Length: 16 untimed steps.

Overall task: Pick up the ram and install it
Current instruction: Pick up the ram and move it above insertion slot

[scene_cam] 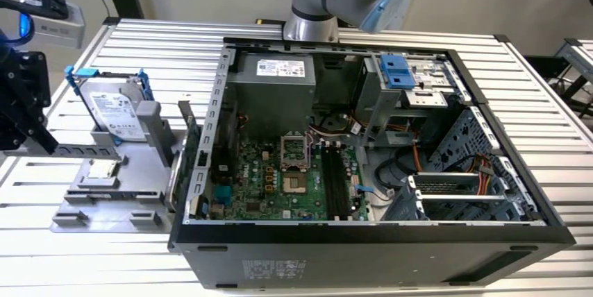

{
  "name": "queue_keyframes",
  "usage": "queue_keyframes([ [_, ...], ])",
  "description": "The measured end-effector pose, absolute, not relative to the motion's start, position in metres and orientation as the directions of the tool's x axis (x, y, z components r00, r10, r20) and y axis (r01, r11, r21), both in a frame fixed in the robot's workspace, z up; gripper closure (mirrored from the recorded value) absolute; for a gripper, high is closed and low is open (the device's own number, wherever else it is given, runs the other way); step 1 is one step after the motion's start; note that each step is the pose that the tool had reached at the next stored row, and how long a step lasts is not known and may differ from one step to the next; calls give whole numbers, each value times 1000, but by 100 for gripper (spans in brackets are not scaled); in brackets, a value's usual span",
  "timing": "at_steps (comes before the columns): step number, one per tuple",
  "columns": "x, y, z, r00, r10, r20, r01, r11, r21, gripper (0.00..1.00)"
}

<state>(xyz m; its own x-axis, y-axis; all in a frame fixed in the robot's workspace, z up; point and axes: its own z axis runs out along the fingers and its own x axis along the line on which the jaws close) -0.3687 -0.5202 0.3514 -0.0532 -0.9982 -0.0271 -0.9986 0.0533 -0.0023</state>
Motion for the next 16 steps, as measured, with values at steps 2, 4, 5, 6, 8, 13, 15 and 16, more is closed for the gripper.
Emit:
queue_keyframes([
  [2, -369, -516, 352, -53, -998, -27, -999, 54, -2, 100],
  [4, -369, -512, 352, -54, -998, -27, -999, 54, -3, 100],
  [5, -369, -510, 353, -54, -998, -27, -999, 54, -3, 100],
  [6, -369, -507, 353, -54, -998, -27, -999, 54, -3, 100],
  [8, -369, -502, 354, -54, -998, -27, -999, 54, -4, 100],
  [13, -369, -490, 358, -54, -998, -27, -998, 55, -9, 100],
  [15, -369, -488, 363, -54, -998, -27, -998, 55, -12, 100],
  [16, -369, -487, 365, -54, -998, -28, -998, 55, -12, 100],
])
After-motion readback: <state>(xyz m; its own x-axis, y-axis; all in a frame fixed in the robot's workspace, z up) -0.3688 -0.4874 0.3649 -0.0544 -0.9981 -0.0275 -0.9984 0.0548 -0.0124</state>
